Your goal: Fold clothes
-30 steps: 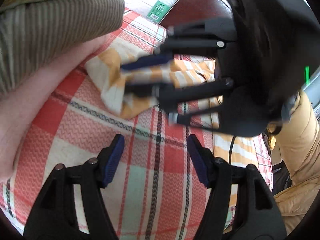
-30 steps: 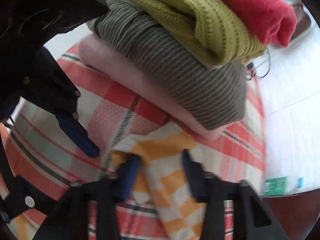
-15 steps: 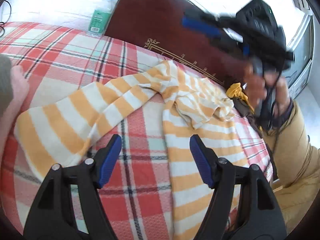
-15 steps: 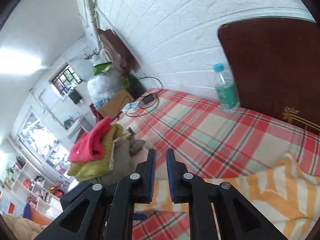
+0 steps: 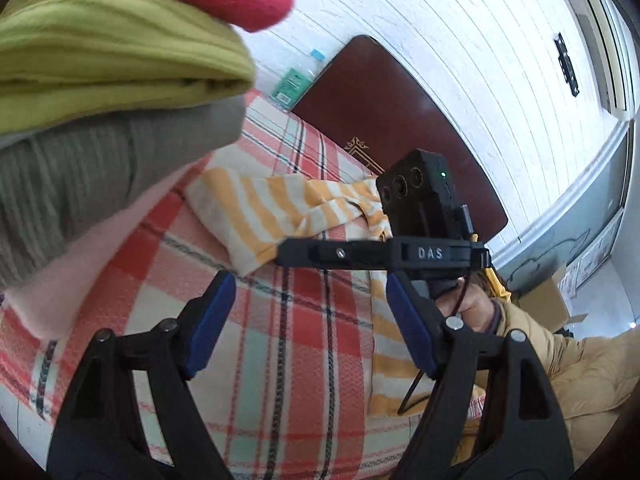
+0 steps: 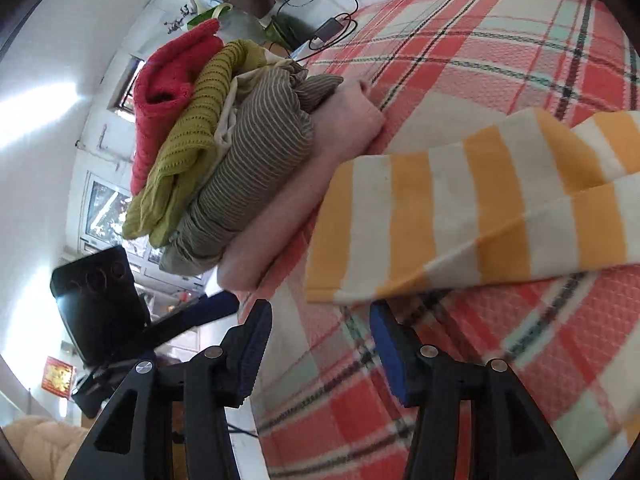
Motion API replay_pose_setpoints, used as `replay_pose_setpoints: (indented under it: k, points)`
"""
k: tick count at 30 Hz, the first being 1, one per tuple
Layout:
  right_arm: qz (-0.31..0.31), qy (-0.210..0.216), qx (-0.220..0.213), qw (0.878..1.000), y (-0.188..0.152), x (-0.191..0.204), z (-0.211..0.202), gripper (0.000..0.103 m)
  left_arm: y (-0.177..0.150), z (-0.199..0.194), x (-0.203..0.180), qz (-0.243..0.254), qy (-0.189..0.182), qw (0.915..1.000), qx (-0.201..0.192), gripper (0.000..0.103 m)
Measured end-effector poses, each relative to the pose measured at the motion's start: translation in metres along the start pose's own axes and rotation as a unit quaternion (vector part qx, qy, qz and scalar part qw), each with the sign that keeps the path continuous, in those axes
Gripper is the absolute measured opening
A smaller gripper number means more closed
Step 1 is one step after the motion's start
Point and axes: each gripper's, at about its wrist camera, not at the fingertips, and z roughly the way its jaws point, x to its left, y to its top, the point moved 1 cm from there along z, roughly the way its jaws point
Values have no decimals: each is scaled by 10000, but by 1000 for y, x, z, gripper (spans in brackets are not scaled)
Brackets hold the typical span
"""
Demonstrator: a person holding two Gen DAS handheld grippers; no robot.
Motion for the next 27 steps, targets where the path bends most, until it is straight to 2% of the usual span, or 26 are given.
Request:
replay_pose_setpoints:
  k: [4,6,7,10,13,17,21,23,25,27]
  points:
    - [310,42,-332,9990,14,1,23,53,2,6,-2,1,-52,10000,60,78]
    - [481,125,-492,9976,21,0,22,27,3,9,-7,96,-88,9999,106,78]
    - [561,229,-584,9965,24,-1,18,5,4,14,-12,158,-128,9997,156,78]
    - [728,681,-1172,9881,33,-1,-23,6,7,30,-25,345,-254,9986,310,78]
    - [935,1115,-1949,9700,37,-6,-82,6,11,46,-39,531,-380,9968,464,78]
    - [1112,1174,-2900,9433,11,-22,-169,6,16,67,-57,779,-547,9932,669,78]
    - [1278,1221,-3823,9070,-16,-39,-256,6,20,95,-81,1090,-727,9868,948,78]
    - [1593,1091,-4159,8887,-45,-59,-287,6,21,115,-97,1263,-836,9819,1137,78]
    - [2124,776,-4260,8760,-78,-87,-297,8,20,134,-112,1409,-905,9770,1320,78]
    - [2677,424,-4306,8609,-111,-116,-305,17,19,154,-125,1538,-958,9715,1525,78]
